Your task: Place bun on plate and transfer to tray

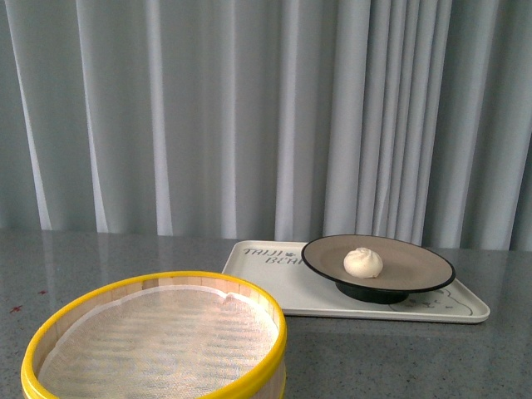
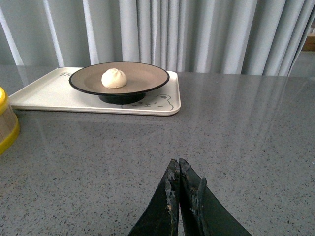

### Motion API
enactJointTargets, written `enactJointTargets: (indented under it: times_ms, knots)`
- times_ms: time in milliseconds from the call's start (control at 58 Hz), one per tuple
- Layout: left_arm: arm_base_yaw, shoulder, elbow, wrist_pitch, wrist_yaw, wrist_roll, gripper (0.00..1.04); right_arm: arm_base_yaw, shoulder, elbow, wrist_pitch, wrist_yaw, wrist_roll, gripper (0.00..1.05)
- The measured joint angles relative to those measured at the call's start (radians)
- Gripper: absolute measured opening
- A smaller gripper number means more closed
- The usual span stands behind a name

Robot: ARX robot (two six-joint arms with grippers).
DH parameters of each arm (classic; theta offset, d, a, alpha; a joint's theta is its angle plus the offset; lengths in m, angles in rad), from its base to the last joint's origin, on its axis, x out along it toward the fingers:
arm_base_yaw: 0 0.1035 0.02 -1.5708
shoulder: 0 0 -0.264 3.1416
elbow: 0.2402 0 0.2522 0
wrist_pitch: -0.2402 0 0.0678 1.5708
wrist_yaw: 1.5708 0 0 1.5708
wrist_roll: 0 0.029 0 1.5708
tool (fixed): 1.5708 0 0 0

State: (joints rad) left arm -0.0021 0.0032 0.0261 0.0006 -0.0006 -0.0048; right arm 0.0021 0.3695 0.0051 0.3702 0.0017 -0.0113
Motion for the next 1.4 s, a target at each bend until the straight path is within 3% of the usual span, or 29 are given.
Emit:
enactJointTargets:
  times_ms: [586, 690, 1069, 1397]
  knots:
    - [0.000, 0.000, 0.000, 0.000, 0.000, 0.000, 0.98, 0.000, -0.202, 0.000, -0.200, 0.000, 0.000, 0.02]
    - [0.000, 0.000, 0.000, 0.000, -0.001, 0.000, 0.98, 0.000, -0.326, 0.000, -0.359, -0.003, 0.000, 0.02]
    - [0.000, 0.000, 0.000, 0.000, 0.000, 0.000, 0.98, 0.000, -0.365, 0.000, -0.369, -0.003, 0.000, 0.02]
    - [0.000, 0.000, 0.000, 0.000, 0.000, 0.000, 0.98, 0.000, -0.365, 0.000, -0.369, -0.003, 0.000, 0.64]
